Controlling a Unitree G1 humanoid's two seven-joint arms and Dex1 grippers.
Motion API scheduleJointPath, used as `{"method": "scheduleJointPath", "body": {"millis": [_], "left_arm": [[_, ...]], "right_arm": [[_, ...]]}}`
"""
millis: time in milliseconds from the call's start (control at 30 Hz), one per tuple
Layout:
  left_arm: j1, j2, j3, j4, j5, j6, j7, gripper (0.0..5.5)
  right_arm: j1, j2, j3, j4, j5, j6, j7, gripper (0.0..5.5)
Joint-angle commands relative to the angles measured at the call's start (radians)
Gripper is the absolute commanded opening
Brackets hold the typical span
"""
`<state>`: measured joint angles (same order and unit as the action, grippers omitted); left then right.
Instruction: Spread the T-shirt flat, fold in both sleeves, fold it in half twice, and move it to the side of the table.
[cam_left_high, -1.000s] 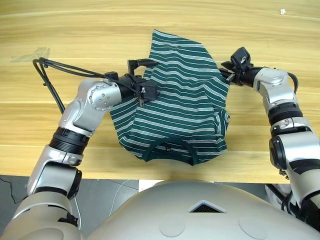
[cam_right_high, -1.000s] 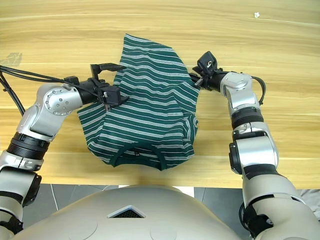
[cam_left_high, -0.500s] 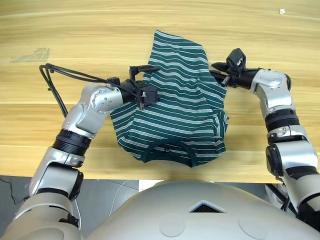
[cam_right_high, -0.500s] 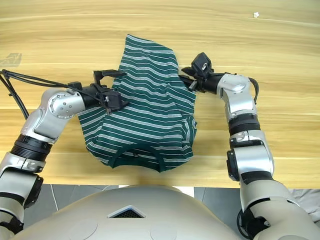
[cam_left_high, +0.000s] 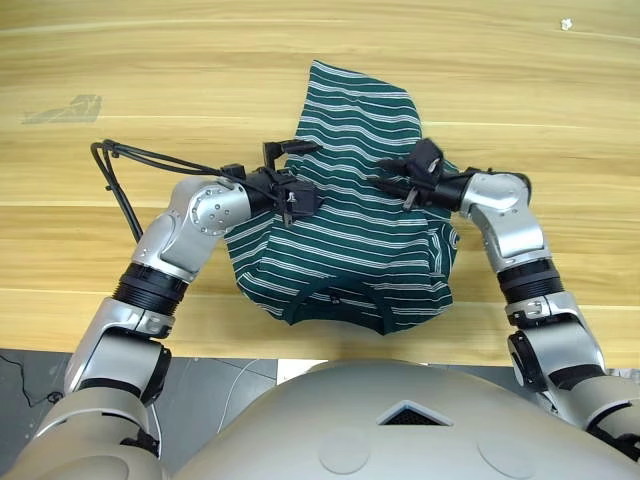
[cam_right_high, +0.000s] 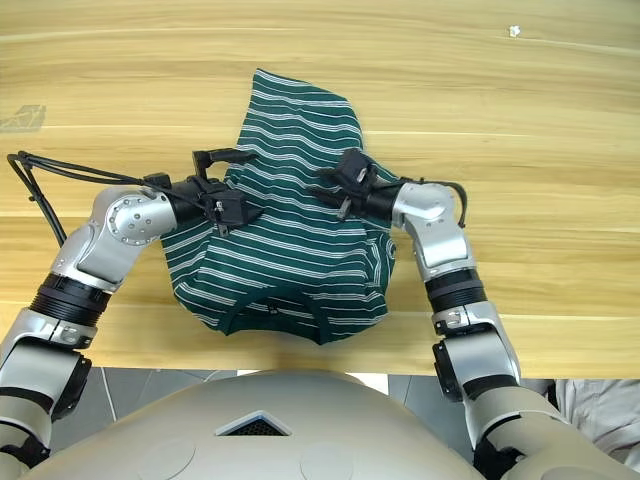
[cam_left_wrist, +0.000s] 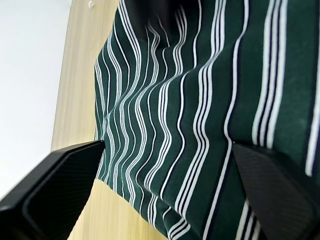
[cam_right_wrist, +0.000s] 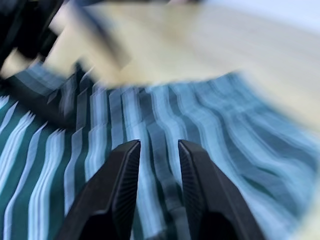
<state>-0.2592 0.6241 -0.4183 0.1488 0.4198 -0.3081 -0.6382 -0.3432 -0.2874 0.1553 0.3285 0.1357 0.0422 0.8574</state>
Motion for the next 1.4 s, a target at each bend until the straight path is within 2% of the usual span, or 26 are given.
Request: {"method": "scheduleJointPath", "body": {"millis": [33,167,300,400,600,967,1400], "left_arm": [[0.022,0.005,-0.002,0.007,0.016,0.007,-0.002,4.73],[0.041,0.014,0.004,-0.015,0.015,0.009,-0.003,4.73],[0.066,0.029,0.020,-0.044,0.015,0.015,-0.001,4.73],[0.086,0.044,0.033,-0.058,0.016,0.017,0.000,4.73],[0.090,0.046,0.036,-0.058,0.019,0.016,0.004,4.76],[0.087,0.042,0.034,-0.042,0.025,0.005,0.009,4.76],[0.081,0.033,0.025,-0.011,0.033,-0.011,0.019,4.76]], "right_arm": [[0.009,-0.040,-0.074,-0.113,0.063,0.044,-0.010,1.40],[0.112,-0.145,-0.143,-0.199,0.089,0.006,0.031,1.40],[0.226,-0.299,-0.150,-0.182,-0.013,-0.139,0.074,1.40],[0.277,-0.356,-0.162,-0.195,-0.045,-0.232,0.073,1.40],[0.277,-0.369,-0.098,-0.098,-0.142,-0.332,0.037,2.35],[0.118,-0.348,0.018,0.140,-0.372,-0.514,-0.144,2.35],[0.004,-0.271,0.109,0.304,-0.424,-0.591,-0.226,2.35]]}}
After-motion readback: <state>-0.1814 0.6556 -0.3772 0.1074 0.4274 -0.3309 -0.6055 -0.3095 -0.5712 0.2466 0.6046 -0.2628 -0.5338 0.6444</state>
